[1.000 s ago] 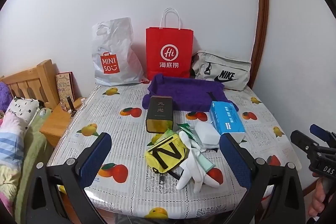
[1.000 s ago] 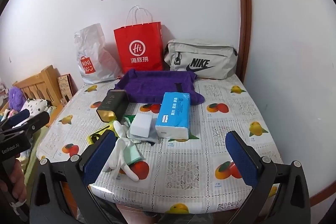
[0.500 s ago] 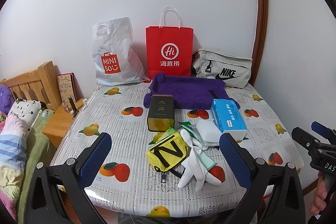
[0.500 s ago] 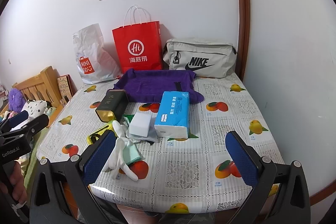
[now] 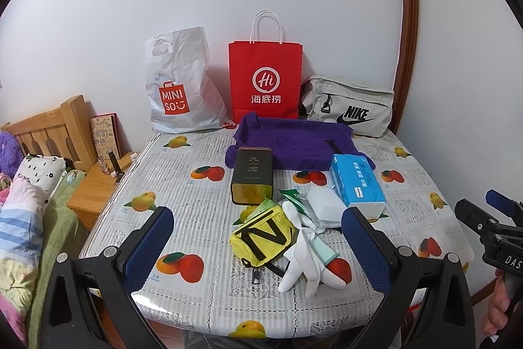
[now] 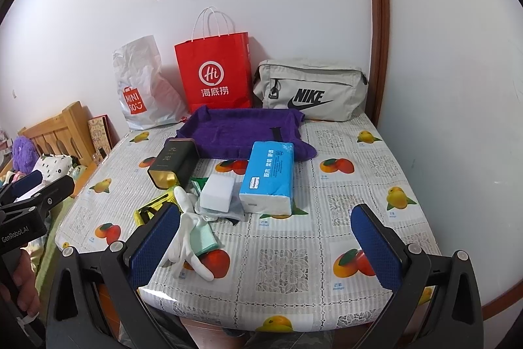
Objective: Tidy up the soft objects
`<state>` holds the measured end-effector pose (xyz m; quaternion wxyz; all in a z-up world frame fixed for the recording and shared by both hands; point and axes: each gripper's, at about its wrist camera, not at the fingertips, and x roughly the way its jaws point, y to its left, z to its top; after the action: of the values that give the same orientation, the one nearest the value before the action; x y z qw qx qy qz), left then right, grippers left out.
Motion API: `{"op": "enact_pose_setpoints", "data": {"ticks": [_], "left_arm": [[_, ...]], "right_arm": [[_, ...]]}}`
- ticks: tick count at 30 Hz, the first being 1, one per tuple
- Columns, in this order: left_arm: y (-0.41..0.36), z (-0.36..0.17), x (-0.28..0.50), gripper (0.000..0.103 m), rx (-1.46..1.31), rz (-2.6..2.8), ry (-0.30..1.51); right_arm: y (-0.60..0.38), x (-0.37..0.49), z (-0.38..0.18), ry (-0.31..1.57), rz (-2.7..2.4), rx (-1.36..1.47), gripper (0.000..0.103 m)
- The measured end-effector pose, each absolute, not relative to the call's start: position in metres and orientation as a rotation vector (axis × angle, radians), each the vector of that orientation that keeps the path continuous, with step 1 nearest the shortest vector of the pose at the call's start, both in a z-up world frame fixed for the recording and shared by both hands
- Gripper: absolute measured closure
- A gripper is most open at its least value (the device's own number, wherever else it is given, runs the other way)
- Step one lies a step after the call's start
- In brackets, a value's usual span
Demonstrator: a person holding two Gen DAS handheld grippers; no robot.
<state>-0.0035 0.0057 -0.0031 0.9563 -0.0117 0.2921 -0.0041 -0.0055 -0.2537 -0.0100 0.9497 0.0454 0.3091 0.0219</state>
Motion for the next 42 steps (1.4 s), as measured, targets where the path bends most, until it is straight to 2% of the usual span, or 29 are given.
{"op": "enact_pose_setpoints", "data": {"ticks": [42], "left_arm": [[0.016, -0.003, -0.006, 0.0, -0.016, -0.005, 0.596]], "right_arm": [[-0.255, -0.006, -0.009, 0.632, 0.038, 0.088, 0.0]]}}
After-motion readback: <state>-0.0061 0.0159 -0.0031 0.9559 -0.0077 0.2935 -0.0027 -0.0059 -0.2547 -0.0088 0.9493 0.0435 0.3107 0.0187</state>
